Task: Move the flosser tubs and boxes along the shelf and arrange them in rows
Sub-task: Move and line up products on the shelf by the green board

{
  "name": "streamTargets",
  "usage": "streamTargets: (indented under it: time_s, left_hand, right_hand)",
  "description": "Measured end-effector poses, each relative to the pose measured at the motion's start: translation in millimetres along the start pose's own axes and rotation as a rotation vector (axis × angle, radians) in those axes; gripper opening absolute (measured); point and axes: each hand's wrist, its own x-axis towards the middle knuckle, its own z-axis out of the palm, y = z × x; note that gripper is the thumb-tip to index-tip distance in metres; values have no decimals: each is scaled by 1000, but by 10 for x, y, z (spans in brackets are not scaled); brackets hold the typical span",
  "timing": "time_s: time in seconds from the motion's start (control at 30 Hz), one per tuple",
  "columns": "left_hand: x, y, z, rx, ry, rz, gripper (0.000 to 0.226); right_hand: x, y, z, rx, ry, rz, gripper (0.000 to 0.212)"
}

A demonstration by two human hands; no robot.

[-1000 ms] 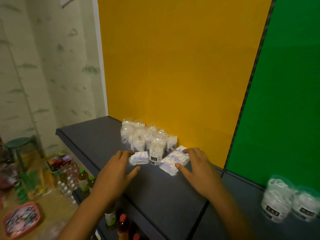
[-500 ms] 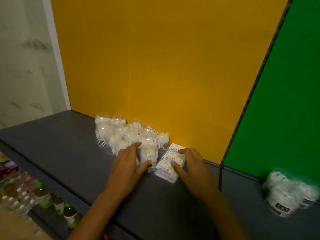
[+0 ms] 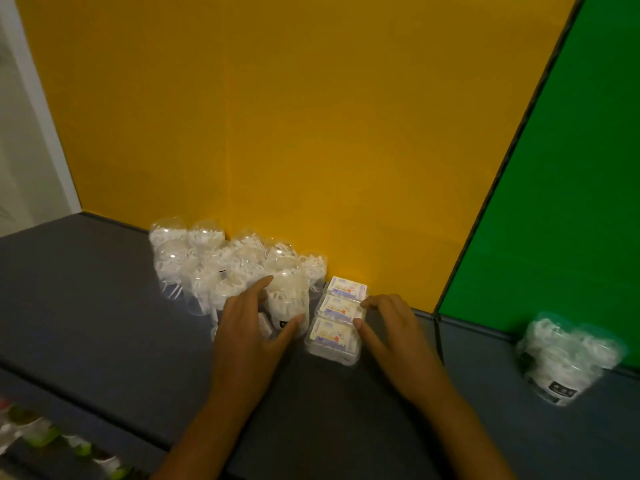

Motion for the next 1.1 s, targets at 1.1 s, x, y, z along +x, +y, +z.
streamTargets:
  time_s: [1.1]
  left_hand:
    - [-244, 428, -154, -497, -75, 7, 62]
  right_hand:
    - [-412, -57, -229, 452, -156, 220, 44]
